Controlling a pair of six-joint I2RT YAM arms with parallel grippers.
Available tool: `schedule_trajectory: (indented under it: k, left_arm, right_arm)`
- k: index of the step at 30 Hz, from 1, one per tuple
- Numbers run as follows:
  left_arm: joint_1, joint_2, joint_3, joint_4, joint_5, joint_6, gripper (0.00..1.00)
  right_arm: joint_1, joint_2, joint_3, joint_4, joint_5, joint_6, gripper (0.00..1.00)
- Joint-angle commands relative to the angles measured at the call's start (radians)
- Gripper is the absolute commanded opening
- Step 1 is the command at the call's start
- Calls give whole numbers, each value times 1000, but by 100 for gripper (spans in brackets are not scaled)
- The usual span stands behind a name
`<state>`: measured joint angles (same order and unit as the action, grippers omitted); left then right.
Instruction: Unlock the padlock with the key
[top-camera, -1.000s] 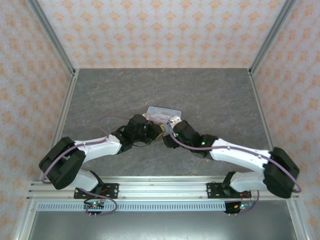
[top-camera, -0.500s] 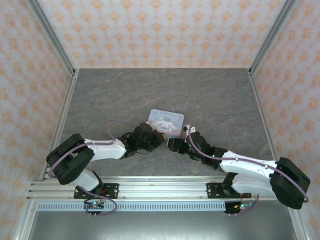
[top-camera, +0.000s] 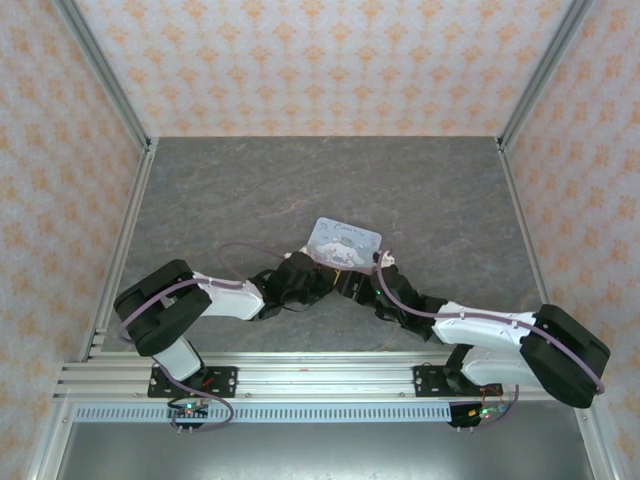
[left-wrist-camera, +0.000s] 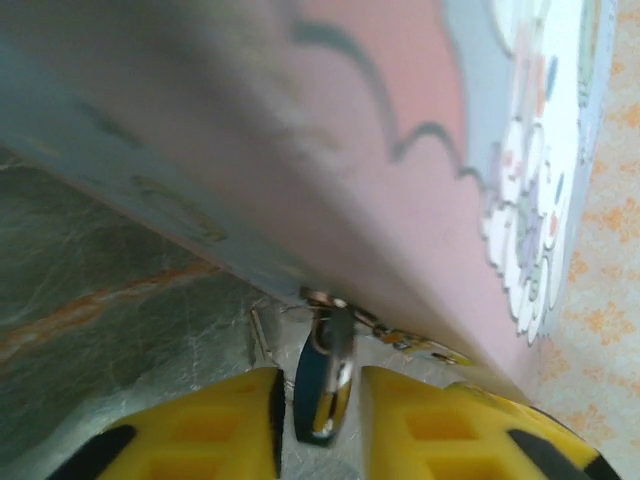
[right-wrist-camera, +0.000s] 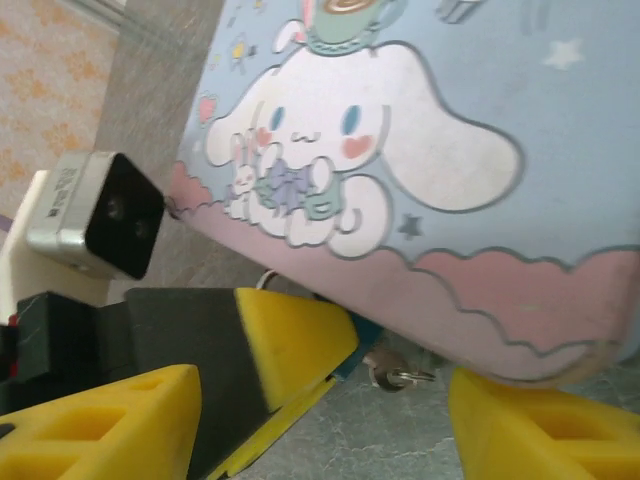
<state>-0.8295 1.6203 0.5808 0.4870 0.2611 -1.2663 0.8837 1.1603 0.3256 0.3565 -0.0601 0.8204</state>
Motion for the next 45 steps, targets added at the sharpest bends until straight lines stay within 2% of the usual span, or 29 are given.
schedule_trajectory:
  k: [1, 7, 12, 15, 20, 29, 34, 39, 45]
  left_arm:
    - [-6, -91, -3, -106, -58, 54, 38]
    - [-5, -240, -25, -234, -128, 109, 70]
    - [5, -361, -24, -362, -188, 156, 85]
    - [29, -416, -8, -435, -198, 190, 90]
    - [86, -445, 39, -544, -182, 250, 92]
    - [128, -395, 106, -593, -164, 304, 96]
    - [143, -334, 176, -635, -148, 353, 96]
    - [178, -262, 256, -688, -113, 415, 96]
    - [207, -210, 317, -719, -97, 456, 96]
  right_arm:
    - [-13, -14, -12, 30, 37, 29, 67]
    - [-35, -2, -13, 30, 34, 43, 68]
    - [-42, 15, -4, 39, 33, 46, 68]
    - [-45, 19, 4, 40, 36, 44, 68]
    - [-88, 90, 48, 50, 14, 26, 69]
    - [-275, 238, 243, 8, -129, -86, 68]
    - [-276, 206, 182, 50, -216, -111, 65]
    - [-275, 173, 92, 87, -231, -166, 59]
    - [-276, 192, 99, 49, -255, -281, 53]
